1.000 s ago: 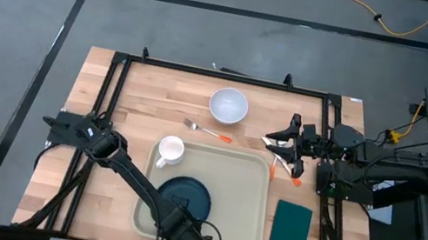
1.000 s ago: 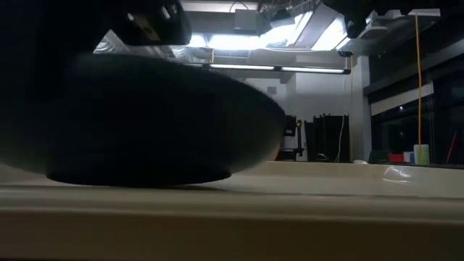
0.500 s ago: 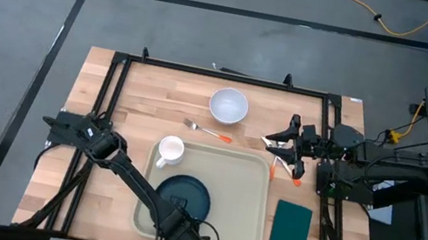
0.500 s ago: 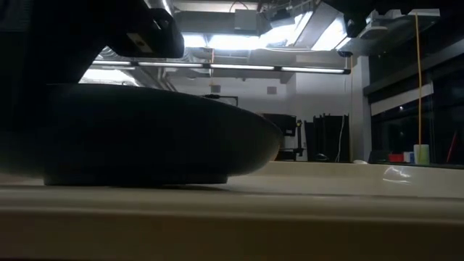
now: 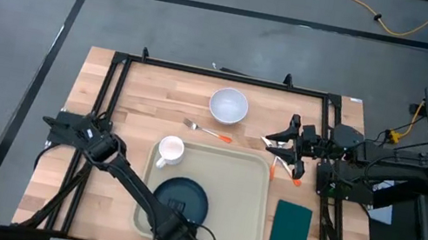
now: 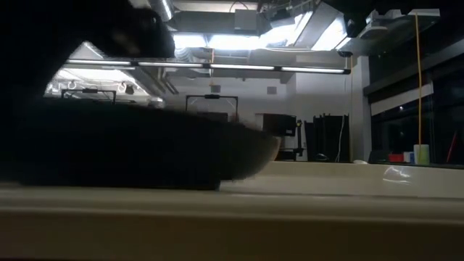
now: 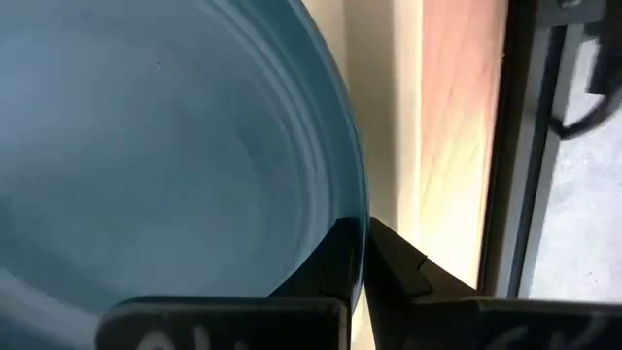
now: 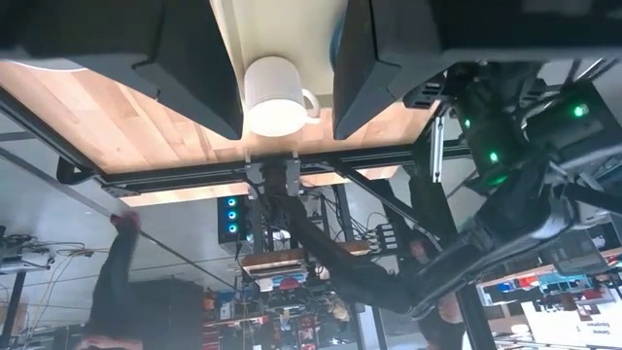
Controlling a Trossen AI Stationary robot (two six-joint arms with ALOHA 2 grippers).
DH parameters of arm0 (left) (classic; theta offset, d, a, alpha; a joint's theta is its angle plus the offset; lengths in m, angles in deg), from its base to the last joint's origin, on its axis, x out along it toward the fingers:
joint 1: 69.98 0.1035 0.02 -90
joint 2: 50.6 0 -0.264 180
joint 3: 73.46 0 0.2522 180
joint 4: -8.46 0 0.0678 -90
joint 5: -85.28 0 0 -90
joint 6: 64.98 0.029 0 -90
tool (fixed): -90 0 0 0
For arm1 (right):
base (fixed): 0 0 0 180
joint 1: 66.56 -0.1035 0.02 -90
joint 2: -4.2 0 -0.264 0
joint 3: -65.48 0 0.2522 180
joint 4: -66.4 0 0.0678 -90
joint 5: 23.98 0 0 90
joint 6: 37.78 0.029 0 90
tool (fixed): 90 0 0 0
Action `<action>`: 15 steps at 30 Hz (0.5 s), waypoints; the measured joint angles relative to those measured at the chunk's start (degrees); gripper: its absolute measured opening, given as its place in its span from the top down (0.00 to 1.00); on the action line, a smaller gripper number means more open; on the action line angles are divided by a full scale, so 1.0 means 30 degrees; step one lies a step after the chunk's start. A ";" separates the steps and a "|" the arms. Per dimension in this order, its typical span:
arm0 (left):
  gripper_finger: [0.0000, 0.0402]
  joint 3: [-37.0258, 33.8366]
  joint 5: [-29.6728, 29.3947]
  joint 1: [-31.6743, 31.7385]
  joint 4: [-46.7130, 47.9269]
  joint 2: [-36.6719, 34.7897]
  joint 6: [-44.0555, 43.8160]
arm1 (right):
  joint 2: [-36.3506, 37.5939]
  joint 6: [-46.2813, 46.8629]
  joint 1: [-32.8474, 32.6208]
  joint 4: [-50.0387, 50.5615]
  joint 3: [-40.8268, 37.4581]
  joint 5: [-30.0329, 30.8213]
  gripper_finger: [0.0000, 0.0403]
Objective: Set up tray
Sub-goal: Put the black plate on the brown serving tray below the white mug
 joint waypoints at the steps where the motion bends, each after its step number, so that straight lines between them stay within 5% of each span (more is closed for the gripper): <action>1: 0.99 0.0000 0.0140 0.0000 -0.0031 0.0197 0.0000 | 0.0000 0.0000 -0.0001 0.0001 0.0000 0.0000 0.58; 15: 0.80 -0.0015 0.1072 0.0270 -0.0374 0.0900 -0.0991 | 0.0000 0.0015 0.0001 0.0042 0.0000 -0.0328 0.58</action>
